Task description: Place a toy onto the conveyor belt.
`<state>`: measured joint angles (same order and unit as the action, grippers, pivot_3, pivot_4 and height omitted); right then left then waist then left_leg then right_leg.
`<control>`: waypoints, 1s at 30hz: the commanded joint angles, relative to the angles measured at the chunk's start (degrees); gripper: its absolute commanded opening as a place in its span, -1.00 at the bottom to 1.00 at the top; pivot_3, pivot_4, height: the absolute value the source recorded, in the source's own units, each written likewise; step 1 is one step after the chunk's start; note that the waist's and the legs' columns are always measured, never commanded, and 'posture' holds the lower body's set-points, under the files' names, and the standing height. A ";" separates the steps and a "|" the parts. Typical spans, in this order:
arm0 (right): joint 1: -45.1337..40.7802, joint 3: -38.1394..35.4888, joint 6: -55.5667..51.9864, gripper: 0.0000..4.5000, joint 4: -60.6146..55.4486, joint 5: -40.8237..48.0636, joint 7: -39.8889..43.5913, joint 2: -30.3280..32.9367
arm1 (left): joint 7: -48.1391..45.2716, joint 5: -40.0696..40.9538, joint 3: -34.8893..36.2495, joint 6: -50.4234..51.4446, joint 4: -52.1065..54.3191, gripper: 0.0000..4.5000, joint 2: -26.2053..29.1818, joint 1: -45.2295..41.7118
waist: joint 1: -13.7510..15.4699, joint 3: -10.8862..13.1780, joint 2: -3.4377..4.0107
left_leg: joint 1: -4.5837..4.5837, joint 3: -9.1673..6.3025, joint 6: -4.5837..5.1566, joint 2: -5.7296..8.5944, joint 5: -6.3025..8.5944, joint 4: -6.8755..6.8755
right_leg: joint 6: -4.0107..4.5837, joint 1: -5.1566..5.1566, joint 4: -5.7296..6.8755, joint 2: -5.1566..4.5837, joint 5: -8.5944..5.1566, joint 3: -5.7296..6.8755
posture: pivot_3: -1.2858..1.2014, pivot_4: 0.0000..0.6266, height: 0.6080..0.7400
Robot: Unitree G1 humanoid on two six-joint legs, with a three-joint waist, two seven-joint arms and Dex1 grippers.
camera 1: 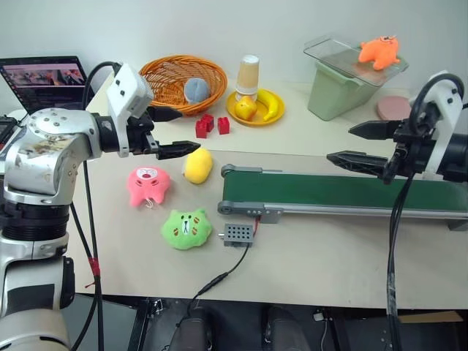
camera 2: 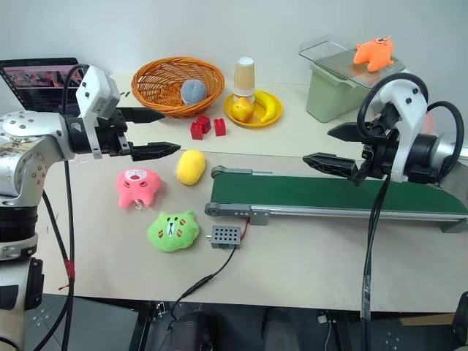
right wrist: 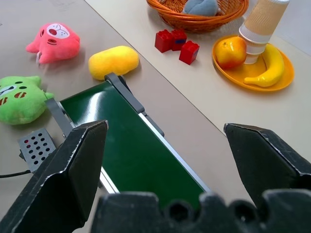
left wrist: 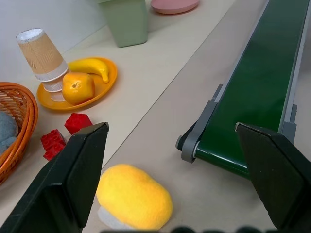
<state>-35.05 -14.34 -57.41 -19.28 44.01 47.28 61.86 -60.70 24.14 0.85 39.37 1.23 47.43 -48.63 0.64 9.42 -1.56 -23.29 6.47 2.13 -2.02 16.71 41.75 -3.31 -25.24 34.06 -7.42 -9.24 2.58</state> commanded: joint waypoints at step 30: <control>-9.69 8.06 4.32 1.00 4.93 -2.92 8.03 -3.00 | 13.75 0.98 15.29 9.81 4.24 0.98 5.42 14.65 | -0.19 0.00 0.00 | 0.01 0.01 -0.01 -0.02 0.00 -0.01 | 0.00 -0.03 0.01 0.00 0.00 0.01 | 0.03 -0.52 0.99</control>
<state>-42.72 -5.15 -54.97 -13.99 41.38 54.14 57.87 -47.70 24.33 13.62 48.95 2.99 51.82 -34.42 0.45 9.42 -1.55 -23.29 6.47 2.11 -2.04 16.70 41.75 -3.30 -25.27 34.07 -7.42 -9.24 2.59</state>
